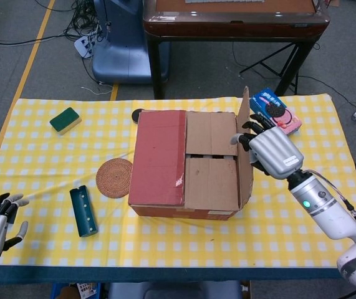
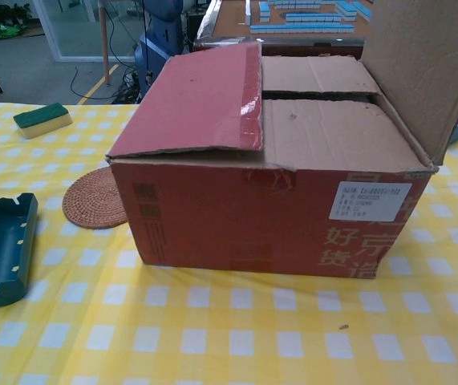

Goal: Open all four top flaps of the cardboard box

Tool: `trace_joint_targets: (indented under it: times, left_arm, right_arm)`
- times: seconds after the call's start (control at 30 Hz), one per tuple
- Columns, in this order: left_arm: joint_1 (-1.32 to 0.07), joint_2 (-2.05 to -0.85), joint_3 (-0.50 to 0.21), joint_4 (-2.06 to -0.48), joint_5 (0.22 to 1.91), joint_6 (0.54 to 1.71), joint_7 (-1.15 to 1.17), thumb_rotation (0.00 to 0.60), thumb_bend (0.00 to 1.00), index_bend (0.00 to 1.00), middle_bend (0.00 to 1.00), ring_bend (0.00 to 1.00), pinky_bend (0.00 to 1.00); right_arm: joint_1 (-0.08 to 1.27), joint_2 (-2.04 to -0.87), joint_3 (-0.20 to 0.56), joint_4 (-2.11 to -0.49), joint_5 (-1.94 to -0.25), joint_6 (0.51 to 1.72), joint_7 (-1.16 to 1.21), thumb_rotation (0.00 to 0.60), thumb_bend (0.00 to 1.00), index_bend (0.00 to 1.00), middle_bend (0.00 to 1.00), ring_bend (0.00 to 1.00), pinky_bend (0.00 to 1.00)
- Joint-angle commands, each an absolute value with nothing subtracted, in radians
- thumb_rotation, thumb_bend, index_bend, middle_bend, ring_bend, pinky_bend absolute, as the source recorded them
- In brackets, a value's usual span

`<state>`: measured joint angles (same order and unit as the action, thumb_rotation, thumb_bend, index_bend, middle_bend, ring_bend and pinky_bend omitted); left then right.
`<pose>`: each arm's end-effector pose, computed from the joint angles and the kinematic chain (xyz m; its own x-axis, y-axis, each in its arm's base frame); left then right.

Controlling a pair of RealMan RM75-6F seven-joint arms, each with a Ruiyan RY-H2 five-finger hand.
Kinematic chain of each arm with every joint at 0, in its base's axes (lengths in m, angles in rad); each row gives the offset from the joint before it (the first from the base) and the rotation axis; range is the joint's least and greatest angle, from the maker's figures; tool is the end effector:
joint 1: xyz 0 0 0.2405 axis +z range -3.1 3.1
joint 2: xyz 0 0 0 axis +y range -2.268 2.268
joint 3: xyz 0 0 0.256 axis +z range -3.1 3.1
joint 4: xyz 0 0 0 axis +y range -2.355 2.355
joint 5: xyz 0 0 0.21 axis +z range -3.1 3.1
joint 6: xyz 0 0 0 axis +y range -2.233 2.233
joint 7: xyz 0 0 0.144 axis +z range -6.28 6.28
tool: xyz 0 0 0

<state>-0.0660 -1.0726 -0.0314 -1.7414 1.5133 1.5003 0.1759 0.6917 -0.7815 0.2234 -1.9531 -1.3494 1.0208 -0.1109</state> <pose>-0.2908 0.1697 0.1611 0.4807 0.0163 0.8767 0.8769 -0.0135 -0.4806 -0.1133 -0.3245 0.1944 0.5272 -0.0103 0.8496 -0.7430 -0.4907 0.4551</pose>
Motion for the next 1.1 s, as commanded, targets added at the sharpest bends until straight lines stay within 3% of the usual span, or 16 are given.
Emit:
trace_joint_targets:
  times: [0.03, 0.53, 0.77, 0.9, 1.0, 1.1]
  left_arm:
    - [-0.069, -1.072, -0.031, -1.747, 1.516, 1.498, 0.182, 0.600, 0.43, 0.37, 0.22, 0.13, 0.00]
    - [-0.096, -1.042, -0.038, -1.798, 1.562, 1.495, 0.206, 0.600, 0.43, 0.37, 0.22, 0.13, 0.00]
    - [-0.164, -0.970, -0.054, -1.849, 1.632, 1.442, 0.109, 0.600, 0.43, 0.37, 0.22, 0.13, 0.00]
    - [-0.233, -0.943, -0.094, -1.852, 1.661, 1.405, 0.021, 0.600, 0.40, 0.37, 0.22, 0.13, 0.00]
    - [-0.298, -0.923, -0.118, -1.849, 1.688, 1.355, -0.048, 0.596, 0.40, 0.37, 0.22, 0.12, 0.00]
    - [-0.357, -0.908, -0.134, -1.845, 1.707, 1.301, -0.099, 0.591, 0.40, 0.36, 0.22, 0.12, 0.00]
  right_arm:
    - [0.661, -0.756, 0.207, -1.955, -1.344, 1.029, -0.101, 0.600, 1.00, 0.36, 0.53, 0.22, 0.12]
    - [0.534, -0.696, 0.149, -1.906, -1.343, 1.053, -0.008, 0.600, 1.00, 0.36, 0.53, 0.22, 0.12]
    - [0.504, -0.723, 0.128, -1.881, -1.377, 1.054, 0.027, 0.600, 0.99, 0.36, 0.44, 0.22, 0.12]
    - [0.488, -0.744, 0.113, -1.873, -1.396, 1.056, 0.035, 0.600, 0.84, 0.36, 0.41, 0.23, 0.20]
    - [0.475, -0.755, 0.103, -1.868, -1.425, 1.068, 0.042, 0.600, 0.80, 0.36, 0.40, 0.26, 0.28]
    - [0.454, -0.775, 0.095, -1.863, -1.459, 1.106, 0.042, 0.600, 0.75, 0.36, 0.39, 0.26, 0.29]
